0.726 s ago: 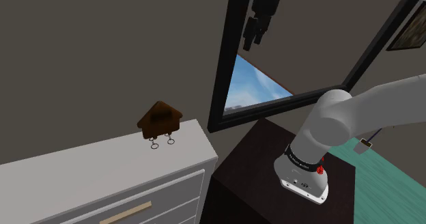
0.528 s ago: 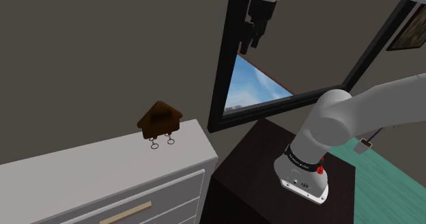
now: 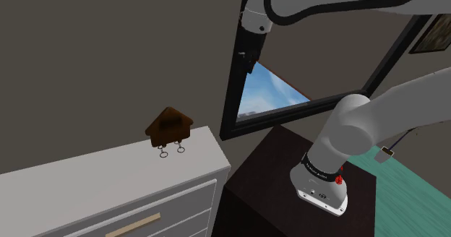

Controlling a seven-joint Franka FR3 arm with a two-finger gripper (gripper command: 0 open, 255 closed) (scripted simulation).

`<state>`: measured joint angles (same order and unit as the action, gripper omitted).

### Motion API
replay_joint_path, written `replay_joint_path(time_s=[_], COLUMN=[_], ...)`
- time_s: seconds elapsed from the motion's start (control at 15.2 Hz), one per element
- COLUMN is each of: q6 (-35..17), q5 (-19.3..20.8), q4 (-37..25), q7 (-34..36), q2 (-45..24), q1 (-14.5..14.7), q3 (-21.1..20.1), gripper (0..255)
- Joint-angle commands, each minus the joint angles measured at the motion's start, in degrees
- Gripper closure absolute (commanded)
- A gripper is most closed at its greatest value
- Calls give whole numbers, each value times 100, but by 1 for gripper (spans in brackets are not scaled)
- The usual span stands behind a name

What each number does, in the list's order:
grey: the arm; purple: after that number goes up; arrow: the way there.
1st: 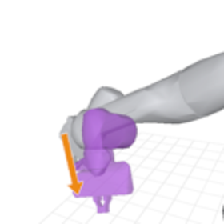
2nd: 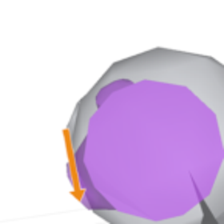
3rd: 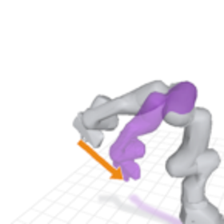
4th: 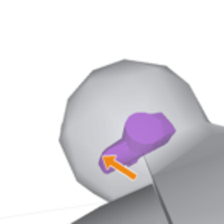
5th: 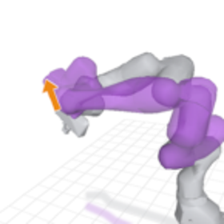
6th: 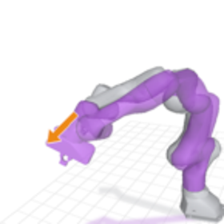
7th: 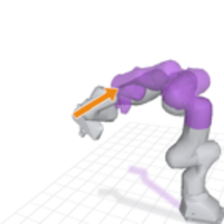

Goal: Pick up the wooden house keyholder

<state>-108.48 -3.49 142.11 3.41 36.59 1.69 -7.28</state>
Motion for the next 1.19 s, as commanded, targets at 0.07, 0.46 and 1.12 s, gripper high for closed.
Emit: replay_joint_path(time_s=[0.07,0.46,1.12], q6=[-557,-1723,-3513], q5=[-115,-277,10], q4=[199,399,70], q7=[167,525,1359], q2=[-345,-1300,-3416], q1=[70,191,290], q3=[-165,-535,-1092], gripper=[0,0,0])
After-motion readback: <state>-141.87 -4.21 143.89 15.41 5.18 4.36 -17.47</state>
